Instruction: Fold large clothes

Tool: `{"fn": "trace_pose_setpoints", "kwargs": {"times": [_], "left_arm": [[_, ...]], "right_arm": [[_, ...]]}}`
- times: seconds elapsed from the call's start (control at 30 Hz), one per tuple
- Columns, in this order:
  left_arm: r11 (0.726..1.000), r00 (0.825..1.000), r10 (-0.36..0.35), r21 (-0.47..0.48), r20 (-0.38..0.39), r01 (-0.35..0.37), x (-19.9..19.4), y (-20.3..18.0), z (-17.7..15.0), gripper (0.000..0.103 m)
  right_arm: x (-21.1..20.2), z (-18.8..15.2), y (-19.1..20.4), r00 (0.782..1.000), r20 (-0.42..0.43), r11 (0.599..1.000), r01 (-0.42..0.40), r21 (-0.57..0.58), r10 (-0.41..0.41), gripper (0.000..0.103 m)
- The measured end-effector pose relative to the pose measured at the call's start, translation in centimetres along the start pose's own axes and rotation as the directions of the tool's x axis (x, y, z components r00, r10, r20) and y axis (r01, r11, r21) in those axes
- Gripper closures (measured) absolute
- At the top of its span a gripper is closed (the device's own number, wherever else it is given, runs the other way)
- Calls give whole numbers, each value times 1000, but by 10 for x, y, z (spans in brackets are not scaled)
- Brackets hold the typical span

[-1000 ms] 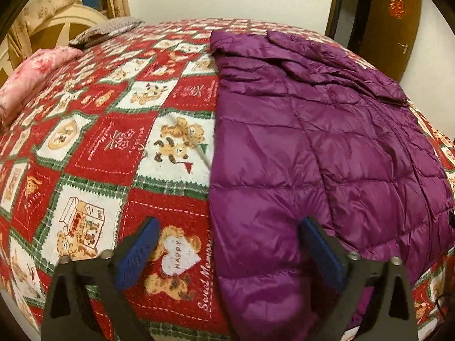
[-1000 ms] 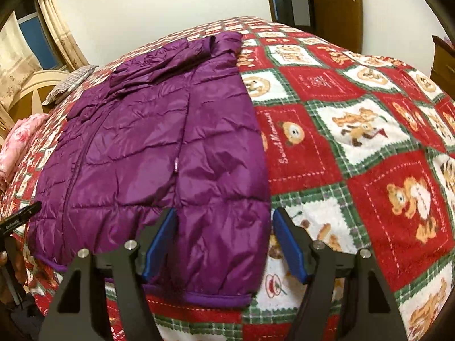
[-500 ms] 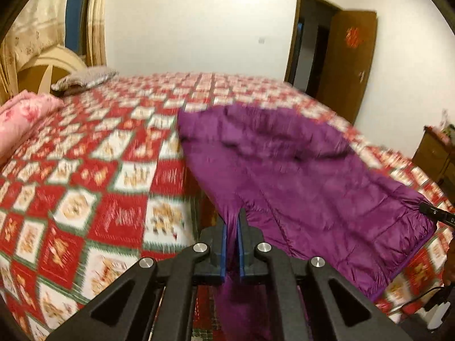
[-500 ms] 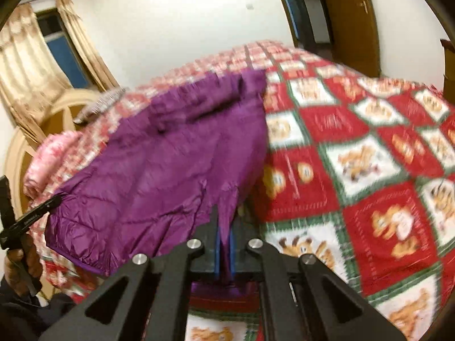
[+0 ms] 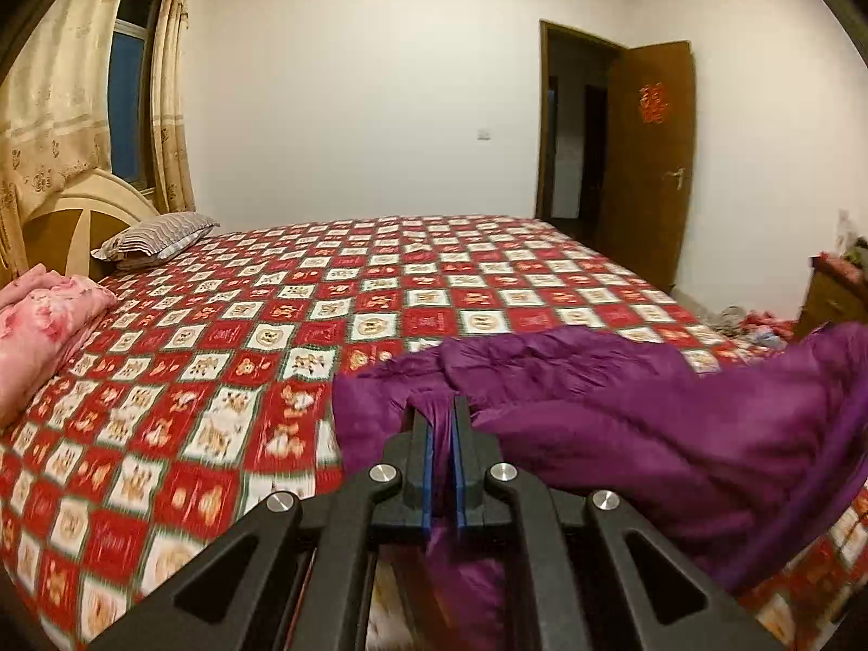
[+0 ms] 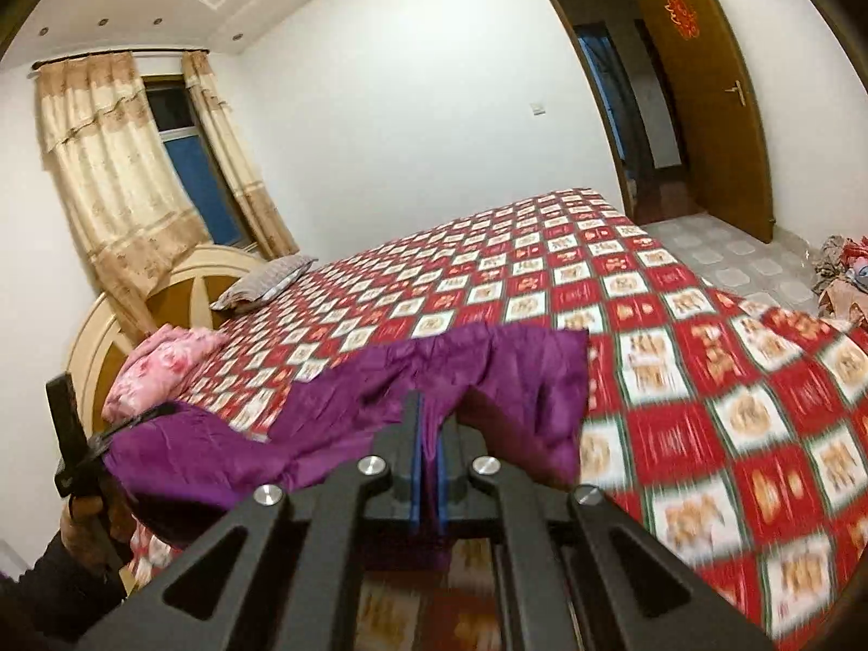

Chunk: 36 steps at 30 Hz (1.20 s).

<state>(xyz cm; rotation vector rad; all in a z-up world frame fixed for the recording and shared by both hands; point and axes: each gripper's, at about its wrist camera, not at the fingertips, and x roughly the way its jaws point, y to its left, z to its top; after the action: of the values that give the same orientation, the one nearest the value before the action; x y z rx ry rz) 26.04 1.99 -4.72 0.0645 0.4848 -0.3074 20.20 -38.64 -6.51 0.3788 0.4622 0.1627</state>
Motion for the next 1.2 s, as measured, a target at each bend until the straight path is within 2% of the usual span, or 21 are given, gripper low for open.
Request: {"fn": "trace_pose_setpoints", "kwargs": {"times": [0.2, 0.37, 0.5, 0.57, 0.63, 0.67, 0.73, 0.8, 0.83, 0.87, 0.9, 0.93, 1.07, 1.2], "left_arm": [[998, 998, 31, 50, -60, -28, 85, 2, 8, 98], [997, 992, 51, 61, -116, -44, 131, 4, 17, 95], [998, 994, 60, 5, -95, -59, 150, 17, 30, 90], [995, 991, 98, -27, -89, -100, 161, 26, 34, 76], [978, 977, 201, -46, -73, -205, 169, 35, 38, 13], [971, 973, 225, -80, -43, -228, 169, 43, 39, 7], [964, 973, 230, -128, -32, -232, 172, 52, 39, 6], [961, 969, 235, -131, -74, -243, 183, 55, 42, 6], [958, 966, 249, -129, -73, -257, 185, 54, 42, 6], [957, 965, 256, -127, -61, -261, 185, 53, 43, 6], [958, 966, 254, -120, -53, -259, 185, 49, 44, 6], [960, 967, 252, -115, -48, -256, 185, 45, 46, 6], [973, 974, 224, -41, -37, -225, 199, 8, 50, 6], [967, 966, 252, 47, -48, -250, 224, -24, 49, 6]], "right_arm": [[87, 20, -24, 996, -46, 995, 80, 57, -78, 98], [124, 33, -41, 992, -79, 991, 110, 82, -103, 98], [155, 47, -57, 986, -102, 986, 143, 91, -133, 98], [168, 53, -65, 983, -111, 983, 154, 100, -143, 97], [185, 58, -73, 980, -120, 980, 171, 103, -158, 96], [194, 60, -77, 978, -121, 977, 183, 109, -169, 96], [210, 59, -84, 975, -124, 974, 197, 116, -183, 96], [226, 58, -86, 965, -129, 964, 242, 109, -227, 86], [230, 59, -85, 965, -122, 963, 246, 110, -232, 66], [231, 59, -83, 964, -99, 960, 256, 111, -246, 33], [228, 60, -80, 963, -58, 957, 268, 113, -263, 23], [227, 62, -74, 966, -30, 961, 259, 99, -257, 22], [234, 64, -43, 973, -20, 973, 232, 14, -231, 24], [262, 53, -1, 980, -101, 983, 164, -81, -172, 35]]}}
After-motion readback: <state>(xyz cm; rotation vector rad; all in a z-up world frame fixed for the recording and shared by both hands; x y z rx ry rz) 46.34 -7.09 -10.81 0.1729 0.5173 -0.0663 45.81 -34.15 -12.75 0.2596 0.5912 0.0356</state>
